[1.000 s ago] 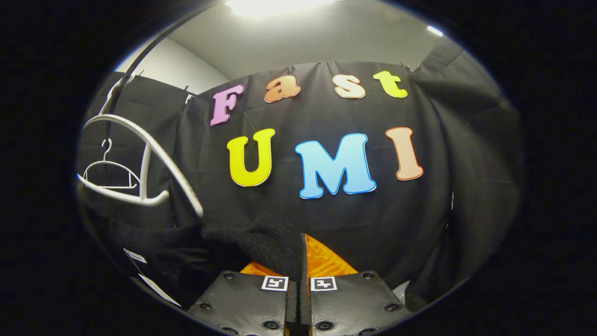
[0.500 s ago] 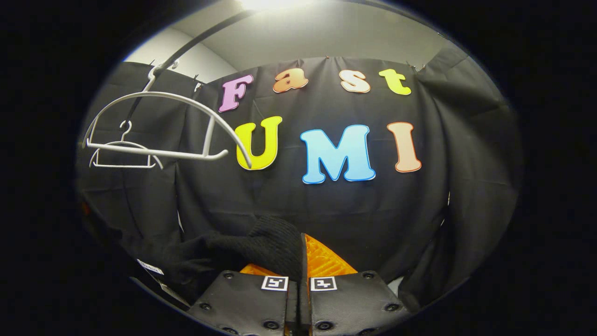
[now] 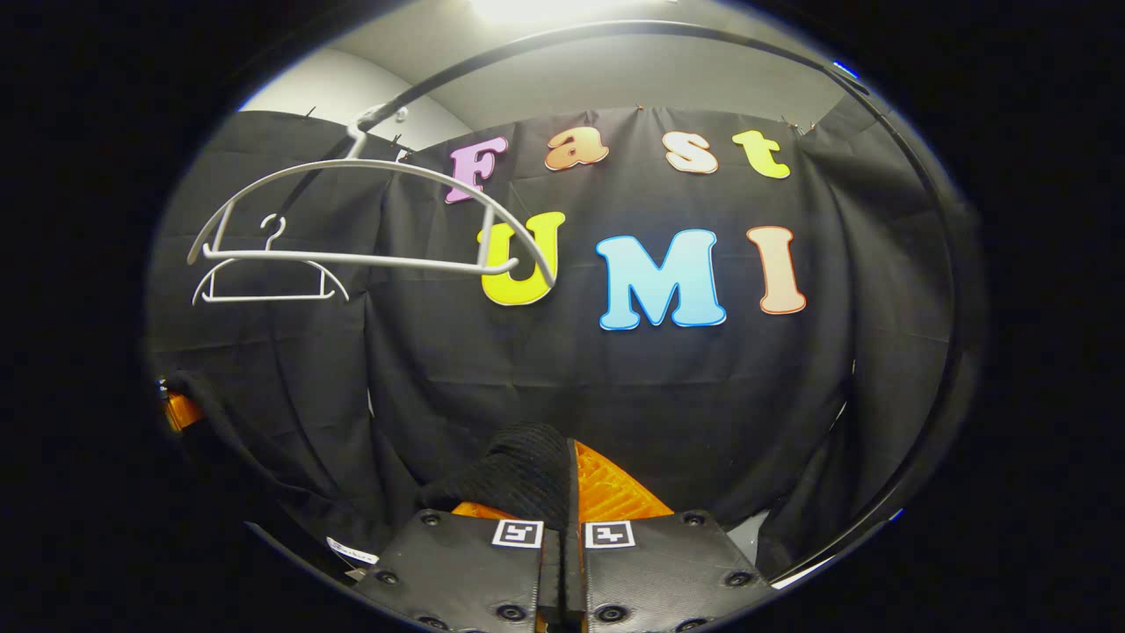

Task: Grasp the clothes on the hanger with both hands and then place them into the laundry hamper below.

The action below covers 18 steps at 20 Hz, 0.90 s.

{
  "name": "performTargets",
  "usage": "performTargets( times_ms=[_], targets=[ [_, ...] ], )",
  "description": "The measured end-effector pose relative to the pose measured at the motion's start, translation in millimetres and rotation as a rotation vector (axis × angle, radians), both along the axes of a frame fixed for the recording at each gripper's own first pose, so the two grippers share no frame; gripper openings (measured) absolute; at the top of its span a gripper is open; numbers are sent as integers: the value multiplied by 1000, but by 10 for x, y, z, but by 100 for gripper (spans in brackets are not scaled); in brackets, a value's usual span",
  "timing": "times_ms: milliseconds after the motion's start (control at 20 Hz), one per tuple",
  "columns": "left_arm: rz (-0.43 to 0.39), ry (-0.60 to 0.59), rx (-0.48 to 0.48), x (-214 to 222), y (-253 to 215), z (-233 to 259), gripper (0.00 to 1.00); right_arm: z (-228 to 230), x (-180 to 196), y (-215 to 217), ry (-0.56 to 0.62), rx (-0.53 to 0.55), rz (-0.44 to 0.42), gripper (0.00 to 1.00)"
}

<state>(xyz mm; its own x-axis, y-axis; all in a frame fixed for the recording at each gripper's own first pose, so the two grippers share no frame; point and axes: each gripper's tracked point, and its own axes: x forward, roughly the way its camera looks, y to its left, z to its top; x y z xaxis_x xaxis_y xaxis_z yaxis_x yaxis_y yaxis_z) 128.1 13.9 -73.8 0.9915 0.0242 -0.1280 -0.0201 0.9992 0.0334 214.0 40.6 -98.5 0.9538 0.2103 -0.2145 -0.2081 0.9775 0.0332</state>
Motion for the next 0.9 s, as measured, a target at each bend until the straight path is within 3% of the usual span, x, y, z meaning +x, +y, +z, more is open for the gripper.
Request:
performTargets(
  times_ms=[450,650,900],
  targets=[
    [-132,31,-57,-58,-504,-239,5,-336,-551,436,83,-5,65,4],
    [-172,83,-76,-195,-673,-554,5,-602,-741,614,120,-8,96,2],
    [-190,183,-74,-66,-803,-1146,6,-1110,-962,722,201,-36,106,2]
  ],
)
